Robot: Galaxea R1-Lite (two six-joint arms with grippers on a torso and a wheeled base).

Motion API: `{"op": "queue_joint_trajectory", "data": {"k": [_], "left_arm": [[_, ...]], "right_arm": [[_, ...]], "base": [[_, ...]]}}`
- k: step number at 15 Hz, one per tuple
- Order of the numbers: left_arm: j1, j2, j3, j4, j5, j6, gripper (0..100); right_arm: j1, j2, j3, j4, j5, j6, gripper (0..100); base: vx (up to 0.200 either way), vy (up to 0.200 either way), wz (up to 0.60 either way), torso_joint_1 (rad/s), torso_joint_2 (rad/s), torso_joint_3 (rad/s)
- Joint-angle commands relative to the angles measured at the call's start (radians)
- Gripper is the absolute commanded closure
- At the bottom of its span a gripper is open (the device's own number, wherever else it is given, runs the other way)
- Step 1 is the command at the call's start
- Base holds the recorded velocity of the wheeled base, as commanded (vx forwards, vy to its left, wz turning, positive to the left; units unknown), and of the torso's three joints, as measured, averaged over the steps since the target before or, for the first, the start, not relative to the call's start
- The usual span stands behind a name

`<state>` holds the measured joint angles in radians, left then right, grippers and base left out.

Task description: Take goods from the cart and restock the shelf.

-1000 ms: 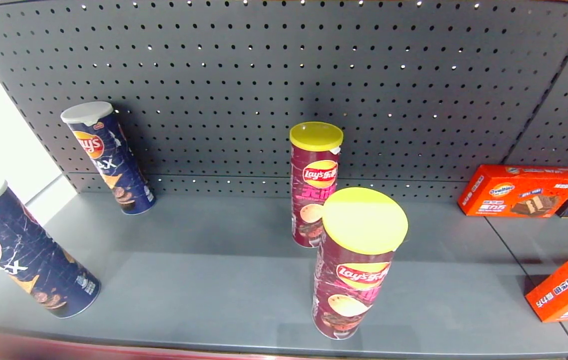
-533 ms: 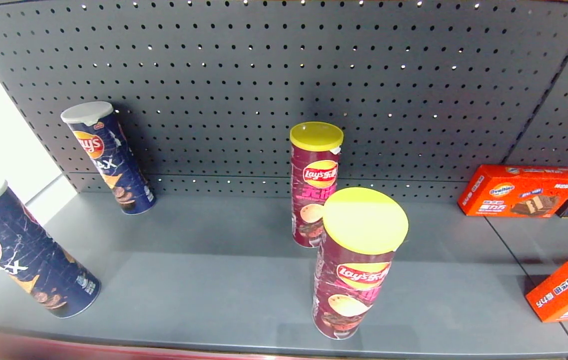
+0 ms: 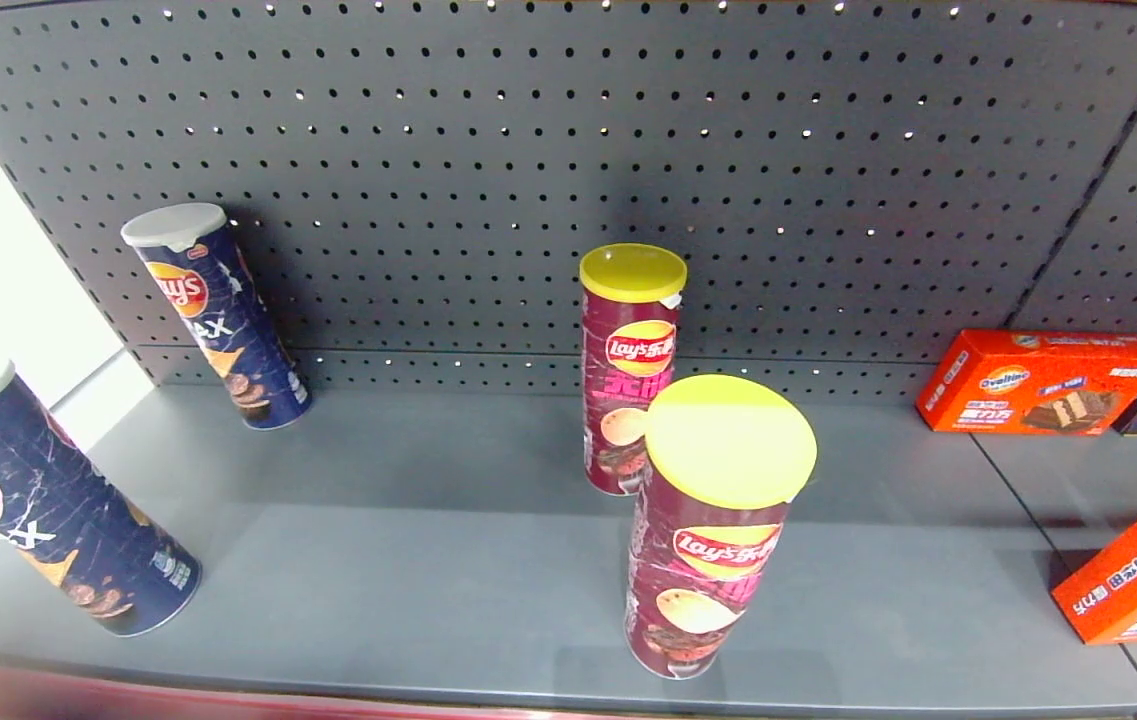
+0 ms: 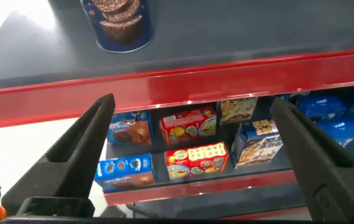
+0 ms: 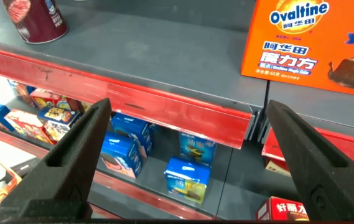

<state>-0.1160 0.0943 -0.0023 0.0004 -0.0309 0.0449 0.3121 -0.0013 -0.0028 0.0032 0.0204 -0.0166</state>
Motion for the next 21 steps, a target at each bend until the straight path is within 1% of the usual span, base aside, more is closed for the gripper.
{"op": "queue_joint_trajectory", "data": {"k": [1, 2, 3, 4, 6, 8, 9, 10, 11, 12, 13, 14, 15, 16, 18, 19, 20, 21], "left_arm": [[-0.001, 0.004, -0.001, 0.0, 0.0, 0.0, 0], [-0.001, 0.004, -0.001, 0.0, -0.001, 0.0, 0], [-0.007, 0.004, -0.001, 0.0, -0.003, 0.001, 0], [-0.021, 0.004, -0.001, 0.0, -0.003, 0.001, 0], [-0.028, 0.004, -0.001, 0.0, -0.001, 0.0, 0], [-0.028, 0.004, -0.001, 0.0, -0.004, 0.0, 0], [-0.036, 0.004, -0.001, 0.0, -0.004, 0.0, 0], [-0.036, 0.004, -0.001, 0.0, -0.004, 0.001, 0], [-0.034, 0.004, -0.001, 0.0, 0.002, 0.001, 0], [-0.034, 0.004, -0.001, 0.0, 0.005, 0.0, 0], [-0.034, 0.004, -0.001, 0.0, 0.014, -0.007, 0], [-0.03, 0.004, -0.001, 0.0, 0.062, -0.011, 0], [-0.028, 0.004, -0.001, 0.0, 0.063, -0.011, 0], [-0.021, 0.004, 0.001, -0.002, 0.111, -0.008, 0], [-0.024, 0.002, 0.001, -0.002, 0.117, -0.007, 0], [-0.024, 0.004, 0.001, -0.002, 0.111, -0.007, 0], [-0.024, 0.002, -0.001, -0.002, 0.108, -0.007, 0], [-0.025, 0.004, -0.001, -0.002, 0.092, -0.007, 0]], "right_arm": [[-0.001, 0.001, -0.002, 0.0, -0.008, -0.009, 0], [-0.008, 0.001, -0.059, -0.008, -0.014, -0.034, 0], [0.001, 0.093, -0.194, 0.011, -0.002, -0.037, 0], [0.005, 0.156, -0.263, 0.058, 0.003, -0.04, 0], [0.004, 0.245, -0.384, 0.121, 0.032, -0.048, 0], [0.007, 0.385, -0.485, 0.147, 0.032, -0.042, 0], [0.012, 0.532, -0.566, 0.138, 0.041, -0.011, 0], [0.027, 0.647, -0.629, 0.129, 0.081, 0.0, 0], [0.035, 0.688, -0.651, 0.124, 0.102, 0.0, 0], [0.05, 0.807, -0.697, 0.103, 0.15, -0.003, 0], [0.059, 0.88, -0.712, 0.067, 0.161, -0.005, 0], [0.093, 0.983, -0.701, -0.04, 0.161, -0.014, 0], [0.096, 0.989, -0.701, -0.045, 0.161, -0.014, 0], [0.145, 1.057, -0.698, -0.089, 0.156, -0.017, 0], [0.2, 1.092, -0.681, -0.088, 0.142, -0.019, 0], [0.229, 1.11, -0.669, -0.088, 0.124, -0.019, 0], [0.24, 1.116, -0.661, -0.088, 0.115, -0.019, 0], [0.268, 1.13, -0.623, -0.088, 0.101, -0.02, 0]], "base": [[0.0, 0.0, 0.0, 0.0, 0.0, 0.0], [0.0, 0.0, 0.0, 0.0, 0.0, 0.0], [0.0, 0.0, 0.0, 0.0, 0.0, 0.0], [0.0, 0.0, 0.0, 0.0, 0.0, 0.0], [0.0, 0.0, 0.0, 0.0, 0.0, 0.0], [0.0, 0.0, 0.0, 0.0, 0.0, 0.0], [0.0, 0.0, 0.0, 0.0, 0.0, 0.0], [0.0, 0.0, 0.0, 0.0, 0.0, 0.0], [0.0, 0.0, 0.0, 0.0, 0.0, 0.0], [0.0, 0.0, 0.0, 0.0, 0.0, 0.0], [0.0, 0.0, 0.0, 0.0, 0.0, 0.0], [0.0, 0.0, 0.0, 0.0, 0.0, 0.0], [0.0, 0.0, 0.0, 0.0, 0.0, 0.0], [0.0, 0.0, 0.0, 0.0, 0.0, 0.0], [0.0, 0.0, 0.0, 0.0, 0.0, 0.0], [0.0, 0.0, 0.0, 0.0, 0.0, 0.0], [0.0, 0.0, 0.0, 0.0, 0.0, 0.0], [0.0, 0.0, 0.0, 0.0, 0.0, 0.0]]}}
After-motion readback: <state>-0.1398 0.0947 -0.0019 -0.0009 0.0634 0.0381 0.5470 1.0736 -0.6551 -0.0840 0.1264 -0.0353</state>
